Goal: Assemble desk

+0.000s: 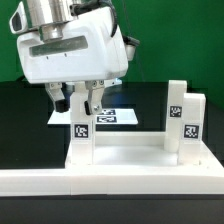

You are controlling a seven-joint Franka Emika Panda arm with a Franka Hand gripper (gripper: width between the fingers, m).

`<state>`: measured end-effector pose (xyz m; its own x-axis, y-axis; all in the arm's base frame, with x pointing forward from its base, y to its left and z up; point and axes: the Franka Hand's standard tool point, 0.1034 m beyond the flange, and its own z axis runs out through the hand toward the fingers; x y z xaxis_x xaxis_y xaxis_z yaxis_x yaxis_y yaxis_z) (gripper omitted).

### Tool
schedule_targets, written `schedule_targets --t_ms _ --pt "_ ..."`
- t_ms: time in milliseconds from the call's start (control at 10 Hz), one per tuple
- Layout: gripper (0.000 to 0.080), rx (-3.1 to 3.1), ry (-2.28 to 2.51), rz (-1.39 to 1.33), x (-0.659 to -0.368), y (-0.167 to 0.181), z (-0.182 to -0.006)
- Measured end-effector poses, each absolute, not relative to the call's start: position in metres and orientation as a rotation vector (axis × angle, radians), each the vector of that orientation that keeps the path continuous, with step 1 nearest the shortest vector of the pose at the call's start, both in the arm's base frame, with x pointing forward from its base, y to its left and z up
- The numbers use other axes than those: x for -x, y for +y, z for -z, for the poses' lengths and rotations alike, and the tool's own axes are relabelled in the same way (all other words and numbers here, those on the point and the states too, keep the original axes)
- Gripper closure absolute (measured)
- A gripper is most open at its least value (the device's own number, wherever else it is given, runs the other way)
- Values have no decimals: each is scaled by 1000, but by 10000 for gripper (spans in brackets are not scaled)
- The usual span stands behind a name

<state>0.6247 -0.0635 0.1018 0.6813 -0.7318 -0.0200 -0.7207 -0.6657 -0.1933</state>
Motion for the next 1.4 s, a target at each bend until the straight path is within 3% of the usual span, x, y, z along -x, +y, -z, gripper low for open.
schedule_targets --t_ms 200,500,700,800,900,1000,1100,1400 --pt "151 2775 1039 102 -624 -64 -101" --pt "151 3075 270 158 -632 -47 -101" --pt "151 3100 228 150 -633 -42 -98" --pt "268 3097 260 149 -633 -43 -98" --pt "434 3102 258 152 -633 -45 -98" --pt "434 3088 395 151 -633 -50 -99" --pt "509 3066 526 147 -633 -51 -98" --pt "509 3001 791 142 -632 -52 -98"
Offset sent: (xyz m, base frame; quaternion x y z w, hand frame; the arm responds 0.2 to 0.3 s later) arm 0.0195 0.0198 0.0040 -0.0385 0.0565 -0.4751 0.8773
